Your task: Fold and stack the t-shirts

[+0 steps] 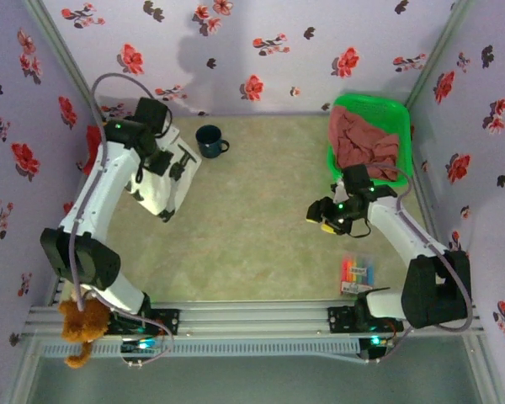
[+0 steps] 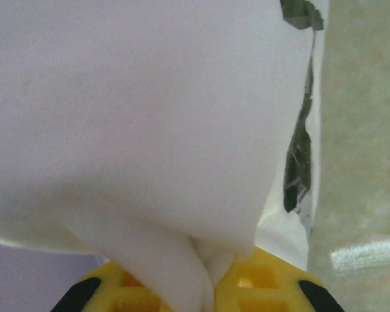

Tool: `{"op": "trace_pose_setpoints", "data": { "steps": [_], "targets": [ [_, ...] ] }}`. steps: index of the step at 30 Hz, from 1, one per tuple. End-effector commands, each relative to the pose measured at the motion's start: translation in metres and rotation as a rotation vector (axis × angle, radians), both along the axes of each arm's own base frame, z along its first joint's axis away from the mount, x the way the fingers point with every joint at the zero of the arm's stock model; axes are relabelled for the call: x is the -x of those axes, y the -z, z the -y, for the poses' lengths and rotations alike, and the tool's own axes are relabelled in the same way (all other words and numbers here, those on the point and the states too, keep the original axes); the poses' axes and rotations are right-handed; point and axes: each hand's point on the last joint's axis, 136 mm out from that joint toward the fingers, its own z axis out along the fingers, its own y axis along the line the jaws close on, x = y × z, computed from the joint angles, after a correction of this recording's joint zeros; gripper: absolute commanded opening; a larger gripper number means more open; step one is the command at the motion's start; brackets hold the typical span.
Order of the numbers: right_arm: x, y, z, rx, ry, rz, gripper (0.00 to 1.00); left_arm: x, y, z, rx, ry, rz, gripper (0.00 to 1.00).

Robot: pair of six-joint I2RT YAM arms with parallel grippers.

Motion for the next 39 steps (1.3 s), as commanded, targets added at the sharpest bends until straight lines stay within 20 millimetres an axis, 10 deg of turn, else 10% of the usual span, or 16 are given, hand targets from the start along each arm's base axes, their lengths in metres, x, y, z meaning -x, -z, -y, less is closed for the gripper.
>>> {"op": "trace_pose_setpoints", "data": {
  "steps": [1, 15, 29, 39],
  "targets": [
    [-0.006, -0.006, 0.000, 0.004, -0.010, -0.004, 0.56, -0.025, -0.003, 0.010, 0.056, 0.080, -0.004, 0.00],
    [-0.025, 0.000, 0.000, 0.042, -0.012, -0.069, 0.56, -0.108, -0.016, -0.012, 0.104, 0.043, 0.042, 0.00],
    [-0.032, 0.008, 0.001, 0.063, 0.001, -0.106, 0.56, -0.149, -0.029, -0.045, 0.155, 0.038, 0.136, 0.00],
    [-0.044, -0.005, 0.001, 0.081, -0.015, -0.103, 0.56, -0.182, 0.021, -0.117, 0.158, -0.069, 0.118, 0.00]
  ]
}}
